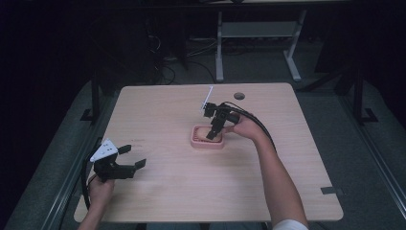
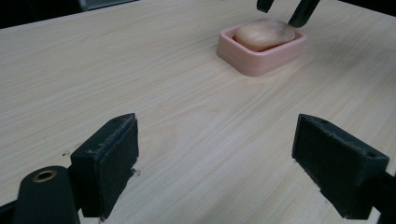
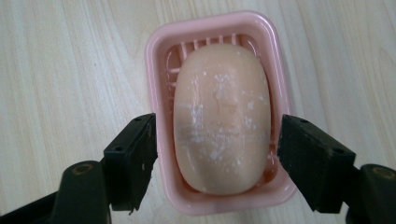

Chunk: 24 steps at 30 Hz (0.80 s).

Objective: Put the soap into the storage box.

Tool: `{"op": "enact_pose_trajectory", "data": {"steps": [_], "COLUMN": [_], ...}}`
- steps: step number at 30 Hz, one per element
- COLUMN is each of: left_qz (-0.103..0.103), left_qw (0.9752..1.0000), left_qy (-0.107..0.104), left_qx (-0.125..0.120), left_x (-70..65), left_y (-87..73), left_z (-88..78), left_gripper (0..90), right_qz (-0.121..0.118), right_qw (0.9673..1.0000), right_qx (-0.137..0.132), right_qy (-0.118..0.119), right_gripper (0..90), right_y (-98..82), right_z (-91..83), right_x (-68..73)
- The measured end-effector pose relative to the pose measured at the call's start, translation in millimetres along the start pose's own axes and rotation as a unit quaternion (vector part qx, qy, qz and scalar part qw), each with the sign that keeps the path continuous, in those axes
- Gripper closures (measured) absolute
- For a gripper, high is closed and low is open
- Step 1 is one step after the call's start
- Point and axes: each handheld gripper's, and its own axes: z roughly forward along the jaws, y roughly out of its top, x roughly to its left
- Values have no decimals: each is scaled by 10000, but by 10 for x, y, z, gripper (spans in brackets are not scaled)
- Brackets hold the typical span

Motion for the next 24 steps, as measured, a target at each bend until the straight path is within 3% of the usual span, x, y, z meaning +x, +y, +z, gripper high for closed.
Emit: {"op": "enact_pose_trajectory", "data": {"steps": [24], "left_qz": [3], "left_qw": [10000], "left_qy": [11], "left_qx": [15], "left_x": [-1], "left_y": [-2], "left_z": [9], "left_gripper": [143], "right_qz": [184], "right_qw": [9998], "right_qx": [-93], "right_qy": [-65], "right_gripper": [275], "right_y": [-210], "right_z": [-137], "right_x": [33]}}
